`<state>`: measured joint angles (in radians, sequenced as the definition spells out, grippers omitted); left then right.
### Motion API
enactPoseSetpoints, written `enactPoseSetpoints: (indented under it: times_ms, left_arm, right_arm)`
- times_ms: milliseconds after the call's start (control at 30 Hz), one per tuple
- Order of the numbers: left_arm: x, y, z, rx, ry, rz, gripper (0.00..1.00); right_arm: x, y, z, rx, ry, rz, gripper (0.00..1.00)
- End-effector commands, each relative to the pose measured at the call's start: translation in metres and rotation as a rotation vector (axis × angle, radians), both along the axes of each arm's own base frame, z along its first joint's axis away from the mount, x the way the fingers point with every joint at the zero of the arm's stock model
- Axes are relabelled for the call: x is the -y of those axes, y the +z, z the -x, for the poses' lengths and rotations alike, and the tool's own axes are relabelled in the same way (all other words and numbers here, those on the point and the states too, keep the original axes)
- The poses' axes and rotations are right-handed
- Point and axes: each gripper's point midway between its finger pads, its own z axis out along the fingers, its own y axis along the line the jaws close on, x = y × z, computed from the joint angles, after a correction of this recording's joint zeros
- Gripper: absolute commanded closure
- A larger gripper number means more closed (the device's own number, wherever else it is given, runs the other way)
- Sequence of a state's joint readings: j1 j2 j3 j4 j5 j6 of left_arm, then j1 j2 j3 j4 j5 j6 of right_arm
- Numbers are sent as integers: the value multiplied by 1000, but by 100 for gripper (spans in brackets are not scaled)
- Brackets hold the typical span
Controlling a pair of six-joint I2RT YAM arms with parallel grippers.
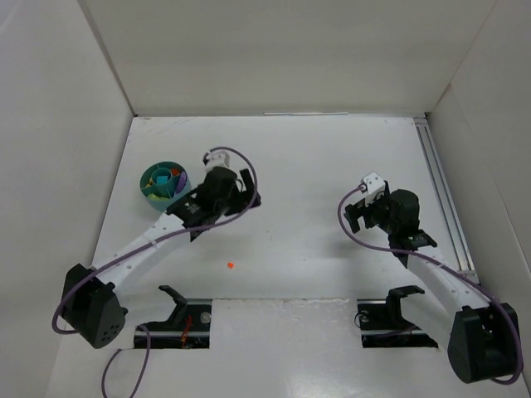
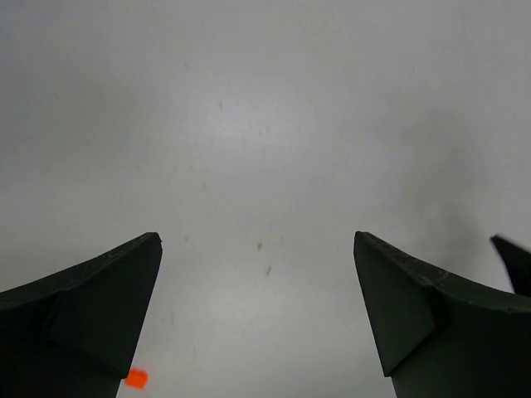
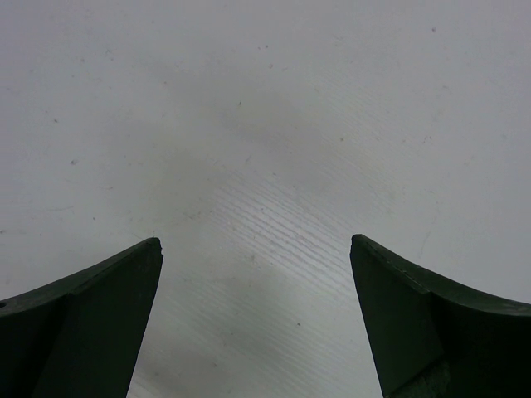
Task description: Sort the legos into containers by color
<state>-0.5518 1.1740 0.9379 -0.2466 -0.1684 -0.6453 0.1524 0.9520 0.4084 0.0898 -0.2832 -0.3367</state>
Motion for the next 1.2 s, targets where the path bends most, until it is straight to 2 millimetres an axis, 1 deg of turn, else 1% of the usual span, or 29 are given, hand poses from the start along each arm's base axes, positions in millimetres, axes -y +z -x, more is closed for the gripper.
enactPoseSetpoints:
  times_ms: [0, 67, 100, 133, 167, 200, 233, 267, 300, 367, 400, 433, 467, 500, 533, 600, 633, 700, 733, 767, 800, 833, 900, 933, 967, 1067, 1100, 1133, 1167]
  left_arm:
    - [10, -37, 51, -150, 51, 18, 0]
    - [8, -64, 82, -249, 68, -2, 0]
    - [20, -68, 100, -278, 51, 23, 0]
    - [21, -82, 122, -336, 34, -8, 2]
    - [19, -84, 124, -357, 62, 1, 4]
    - [24, -92, 138, -387, 39, -19, 6]
    - [21, -101, 146, -420, 79, -20, 13]
    - [18, -112, 156, -469, 84, -64, 16]
    - [16, -118, 162, -497, 98, -88, 18]
    - [15, -129, 178, -542, 104, -136, 25]
    - [8, -139, 185, -581, 141, -177, 28]
    - [9, -139, 190, -587, 156, -192, 30]
    - [6, -140, 191, -589, 180, -210, 30]
    - [-5, -142, 192, -590, 219, -250, 30]
    - [-2, -141, 193, -595, 245, -236, 30]
    - [-4, -143, 189, -577, 270, -241, 30]
    - [-13, -147, 192, -582, 294, -273, 30]
    - [-16, -146, 188, -565, 348, -258, 35]
    - [-18, -147, 184, -541, 362, -260, 35]
    - [-17, -147, 181, -527, 362, -251, 37]
    - [-22, -150, 178, -531, 377, -254, 40]
    - [-21, -149, 171, -518, 380, -244, 41]
    - [-21, -155, 164, -510, 390, -217, 45]
    - [-21, -158, 164, -507, 380, -219, 48]
    - [-17, -157, 159, -489, 365, -211, 48]
    - [-17, -155, 155, -481, 378, -208, 49]
    - [-21, -157, 155, -479, 385, -231, 49]
    - [-31, -160, 155, -492, 414, -248, 51]
    - [-34, -162, 153, -498, 429, -255, 53]
  right_arm:
    - [-13, 18, 0, 68, 56, -37, 1]
    - [-13, 21, 0, 79, 56, -39, 1]
    - [-13, 24, 0, 88, 57, -40, 1]
    - [-12, 20, 2, 79, 56, -39, 1]
    - [-12, 20, 2, 79, 56, -39, 1]
    - [-13, 20, 2, 75, 53, -46, 1]
    - [-14, 20, 2, 74, 61, -50, 1]
    - [-14, 20, 2, 74, 61, -50, 1]
    - [-14, 20, 2, 74, 61, -50, 1]
    - [-14, 17, 2, 65, 61, -48, 1]
    - [-14, 17, 2, 65, 61, -48, 1]
    - [-14, 17, 2, 65, 61, -48, 1]
    - [-14, 17, 2, 65, 61, -48, 1]
    - [-14, 15, 2, 56, 61, -47, 1]
    - [-14, 15, 2, 56, 61, -47, 1]
    - [-16, 14, 2, 55, 69, -51, 1]
    - [-19, 14, 3, 55, 79, -51, 1]
    - [-19, 14, 3, 55, 79, -51, 1]
    - [-19, 14, 3, 55, 79, -51, 1]
    - [-19, 14, 3, 55, 79, -51, 1]
    - [-19, 14, 3, 55, 79, -51, 1]
    - [-20, 14, 3, 54, 87, -55, 1]
    - [-20, 14, 3, 54, 87, -55, 1]
    - [-20, 14, 3, 54, 87, -55, 1]
    - [-20, 14, 3, 54, 87, -55, 1]
    - [-20, 14, 3, 54, 87, -55, 1]
    - [-20, 14, 3, 54, 87, -55, 1]
    - [-20, 14, 3, 54, 87, -55, 1]
    - [-20, 14, 3, 54, 87, -55, 1]
